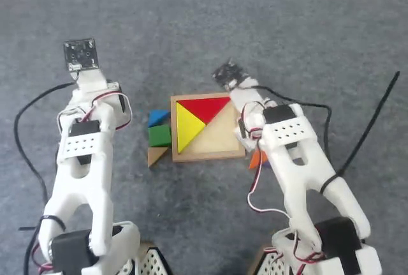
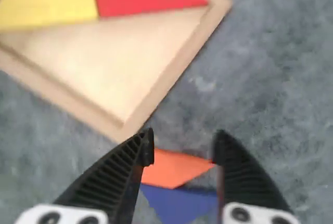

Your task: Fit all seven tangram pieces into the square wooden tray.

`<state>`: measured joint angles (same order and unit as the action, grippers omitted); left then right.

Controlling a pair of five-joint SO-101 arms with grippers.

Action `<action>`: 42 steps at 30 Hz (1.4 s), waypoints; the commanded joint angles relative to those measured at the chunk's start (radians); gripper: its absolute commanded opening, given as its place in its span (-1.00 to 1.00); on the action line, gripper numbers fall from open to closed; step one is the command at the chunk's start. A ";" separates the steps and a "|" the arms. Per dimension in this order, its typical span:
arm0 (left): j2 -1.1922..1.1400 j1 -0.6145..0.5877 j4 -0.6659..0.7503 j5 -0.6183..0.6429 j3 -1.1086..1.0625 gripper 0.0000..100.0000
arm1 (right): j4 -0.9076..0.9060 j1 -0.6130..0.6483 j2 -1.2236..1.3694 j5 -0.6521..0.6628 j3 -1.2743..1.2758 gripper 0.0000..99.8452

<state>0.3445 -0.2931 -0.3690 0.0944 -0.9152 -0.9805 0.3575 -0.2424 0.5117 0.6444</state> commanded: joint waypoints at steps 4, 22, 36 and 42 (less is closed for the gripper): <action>0.049 0.005 0.025 0.011 0.012 -0.97 | -0.039 -0.007 -0.027 0.488 0.126 -0.35; 0.048 0.005 0.026 0.011 0.012 -0.97 | 0.030 -0.054 0.229 0.647 0.057 -0.36; 0.048 0.005 0.026 0.011 0.012 -0.97 | 0.084 -0.101 0.206 0.482 -0.068 -0.95; 0.048 0.005 0.026 0.011 0.012 -0.97 | 0.082 -0.107 0.104 0.353 -0.069 -0.94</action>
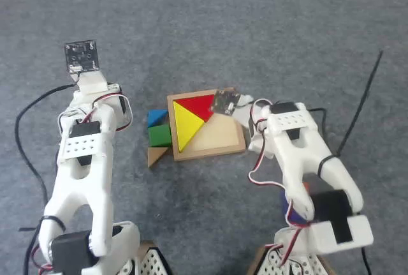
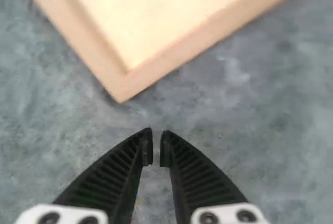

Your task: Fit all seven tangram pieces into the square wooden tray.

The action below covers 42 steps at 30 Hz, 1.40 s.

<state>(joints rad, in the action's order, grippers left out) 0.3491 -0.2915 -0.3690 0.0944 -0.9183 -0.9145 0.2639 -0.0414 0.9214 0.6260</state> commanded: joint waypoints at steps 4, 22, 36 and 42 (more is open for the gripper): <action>0.041 0.003 0.026 0.011 0.015 -0.97 | 0.016 -0.019 -0.142 -0.103 -0.052 -0.94; 0.041 0.003 0.025 0.011 0.015 -0.97 | -0.449 -0.549 -0.438 0.049 -0.130 -0.59; 0.044 0.012 0.021 0.009 0.013 -0.97 | -0.280 -0.329 -0.449 0.325 0.338 -0.58; 0.044 0.012 0.021 0.009 0.016 -0.97 | -0.271 -0.303 -0.446 0.305 0.362 -0.58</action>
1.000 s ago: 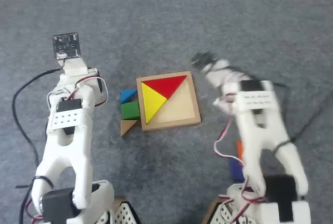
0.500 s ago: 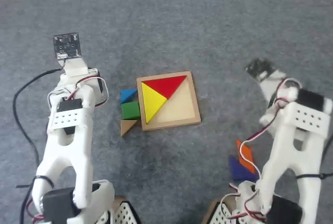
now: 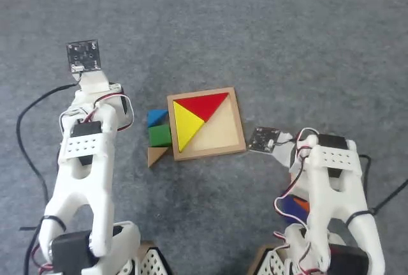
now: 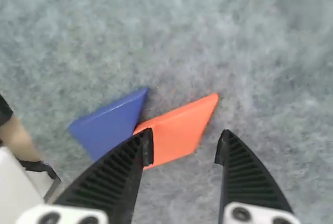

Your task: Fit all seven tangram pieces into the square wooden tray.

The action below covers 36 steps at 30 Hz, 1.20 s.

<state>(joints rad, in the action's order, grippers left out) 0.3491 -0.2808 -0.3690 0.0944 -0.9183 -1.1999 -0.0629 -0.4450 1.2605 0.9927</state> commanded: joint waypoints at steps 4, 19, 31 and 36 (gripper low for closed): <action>0.044 0.002 0.021 0.009 0.018 -0.97 | 0.013 0.068 -0.036 -0.284 -0.015 -0.59; 0.044 0.002 0.021 0.009 0.015 -0.97 | -0.128 0.082 -0.036 -0.957 -0.060 -0.59; 0.044 0.002 0.021 0.009 0.015 -0.97 | 0.274 0.047 -0.033 -0.740 0.126 -0.59; 0.044 0.002 0.021 0.009 0.015 -0.97 | 0.291 0.045 -0.033 -0.735 0.141 -0.59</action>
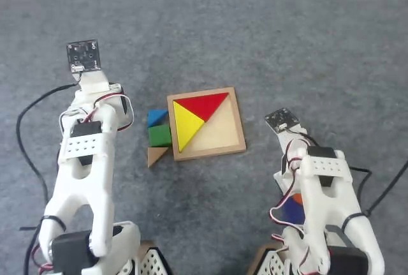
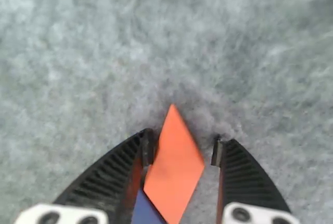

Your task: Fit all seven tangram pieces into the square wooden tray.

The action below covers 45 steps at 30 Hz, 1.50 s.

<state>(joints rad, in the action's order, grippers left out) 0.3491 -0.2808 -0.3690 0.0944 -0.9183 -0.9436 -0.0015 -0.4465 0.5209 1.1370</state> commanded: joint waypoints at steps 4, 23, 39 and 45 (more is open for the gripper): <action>0.044 0.002 0.021 0.009 0.015 -0.97 | 0.071 -0.024 -0.031 0.006 -0.005 -0.59; 0.044 0.002 0.021 0.009 0.015 -0.97 | -0.137 -0.328 -0.044 -0.071 -0.423 -0.59; 0.037 0.008 0.021 0.009 0.015 -0.97 | -0.486 -0.288 -0.044 0.129 -0.304 -0.59; 0.037 0.000 0.026 0.006 0.015 -0.97 | -0.466 -0.117 -0.033 -0.201 -0.299 -0.58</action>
<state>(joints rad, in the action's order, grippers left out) 0.3491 -0.2823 -0.3690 0.0944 -0.9183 -1.4270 -0.2010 -0.4465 0.4703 0.8424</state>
